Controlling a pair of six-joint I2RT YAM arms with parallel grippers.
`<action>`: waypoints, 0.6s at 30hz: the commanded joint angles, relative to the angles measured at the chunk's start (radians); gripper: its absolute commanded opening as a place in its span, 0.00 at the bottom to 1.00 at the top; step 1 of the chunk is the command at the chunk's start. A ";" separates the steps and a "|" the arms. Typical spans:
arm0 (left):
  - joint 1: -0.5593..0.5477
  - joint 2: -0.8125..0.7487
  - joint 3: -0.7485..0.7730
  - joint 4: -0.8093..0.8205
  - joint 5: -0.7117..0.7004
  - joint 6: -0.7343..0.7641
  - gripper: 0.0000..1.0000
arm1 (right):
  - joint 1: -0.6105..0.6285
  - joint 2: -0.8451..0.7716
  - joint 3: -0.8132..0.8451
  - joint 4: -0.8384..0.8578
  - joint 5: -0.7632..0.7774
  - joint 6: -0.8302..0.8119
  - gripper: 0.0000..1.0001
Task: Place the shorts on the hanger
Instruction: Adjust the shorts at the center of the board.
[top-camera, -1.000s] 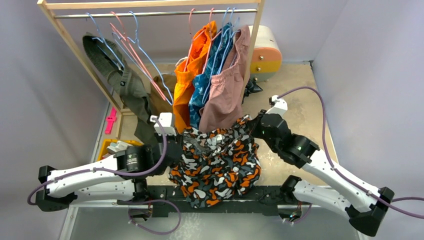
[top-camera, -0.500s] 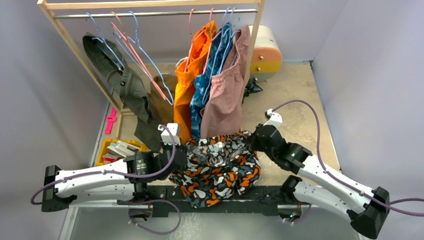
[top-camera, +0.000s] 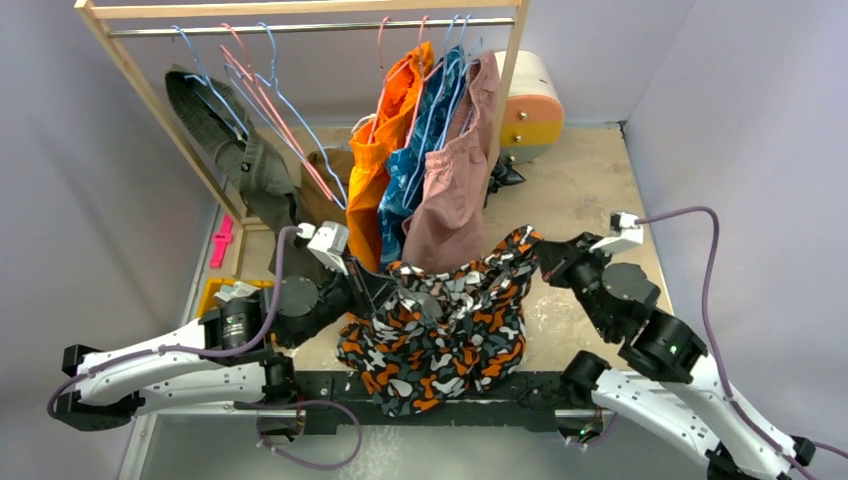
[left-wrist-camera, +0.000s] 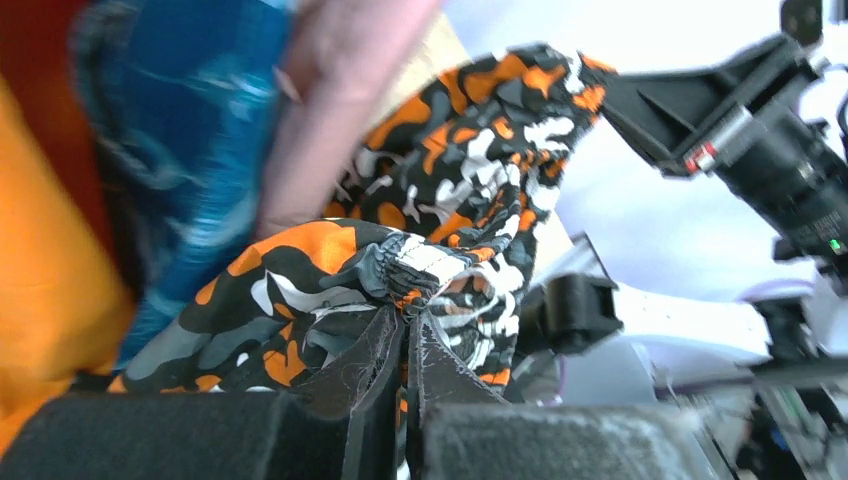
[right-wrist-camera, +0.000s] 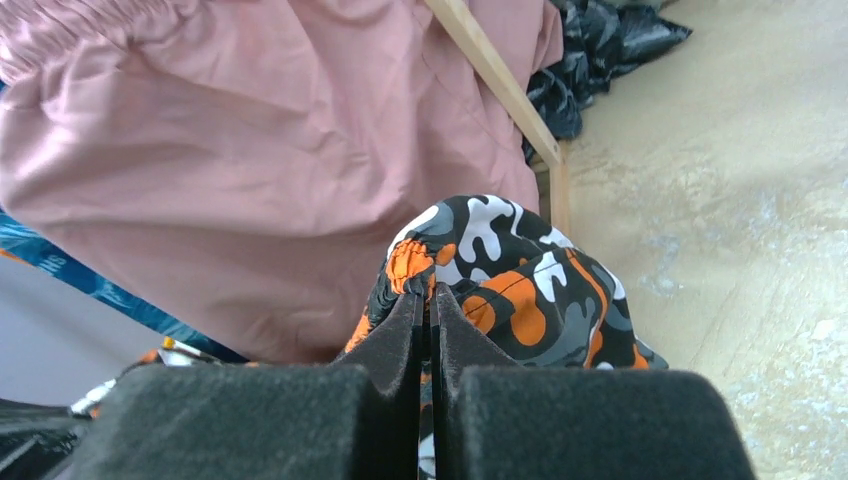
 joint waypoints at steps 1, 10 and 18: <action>0.001 0.041 -0.042 0.114 0.261 0.008 0.00 | 0.001 -0.031 -0.010 0.004 0.035 -0.034 0.00; -0.080 0.125 -0.277 0.240 0.284 -0.156 0.00 | 0.001 -0.021 -0.073 -0.023 -0.019 0.034 0.00; -0.123 0.395 -0.294 0.294 0.071 -0.202 0.00 | 0.001 0.068 -0.190 0.070 -0.087 0.103 0.00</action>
